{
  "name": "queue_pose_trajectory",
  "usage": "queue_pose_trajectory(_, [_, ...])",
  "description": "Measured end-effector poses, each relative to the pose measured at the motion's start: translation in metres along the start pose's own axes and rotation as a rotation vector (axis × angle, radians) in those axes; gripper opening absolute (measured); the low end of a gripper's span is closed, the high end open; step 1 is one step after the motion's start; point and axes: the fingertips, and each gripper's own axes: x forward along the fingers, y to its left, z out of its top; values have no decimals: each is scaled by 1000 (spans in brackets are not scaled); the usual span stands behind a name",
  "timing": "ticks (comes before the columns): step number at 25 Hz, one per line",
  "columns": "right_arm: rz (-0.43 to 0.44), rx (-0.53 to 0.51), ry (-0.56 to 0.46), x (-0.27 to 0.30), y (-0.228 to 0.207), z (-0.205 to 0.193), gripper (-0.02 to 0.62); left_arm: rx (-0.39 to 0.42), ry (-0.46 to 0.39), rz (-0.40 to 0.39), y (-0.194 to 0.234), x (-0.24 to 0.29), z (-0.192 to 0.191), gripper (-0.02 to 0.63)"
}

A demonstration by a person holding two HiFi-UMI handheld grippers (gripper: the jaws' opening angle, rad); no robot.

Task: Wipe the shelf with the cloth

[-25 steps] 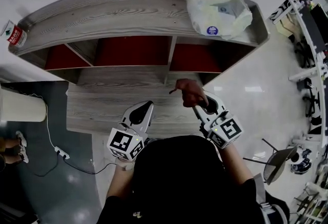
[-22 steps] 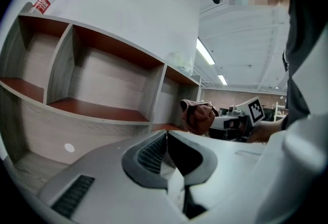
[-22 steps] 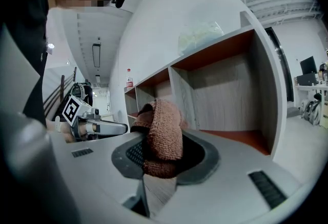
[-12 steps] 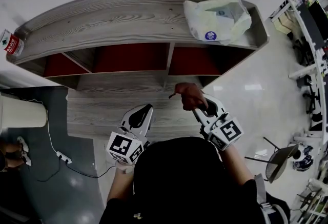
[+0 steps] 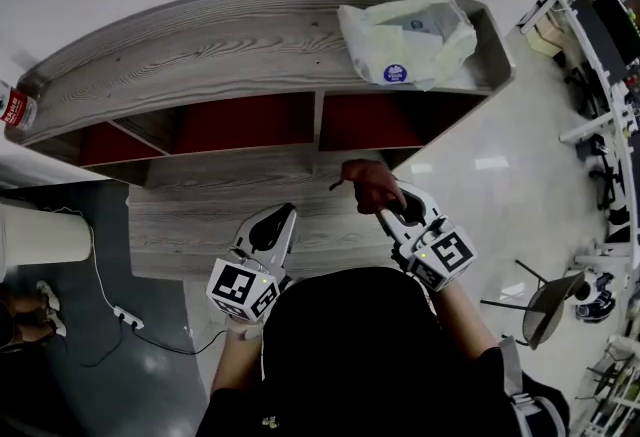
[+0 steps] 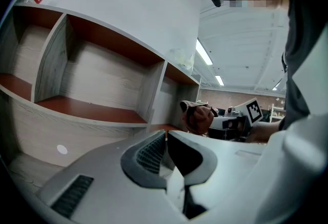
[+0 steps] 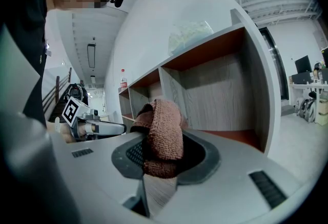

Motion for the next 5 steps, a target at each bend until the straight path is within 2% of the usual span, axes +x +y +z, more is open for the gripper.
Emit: queue_pose_trajectory(5, [0, 1, 0, -2, -4, -1, 87, 1, -2, -9, -2, 6, 2, 9])
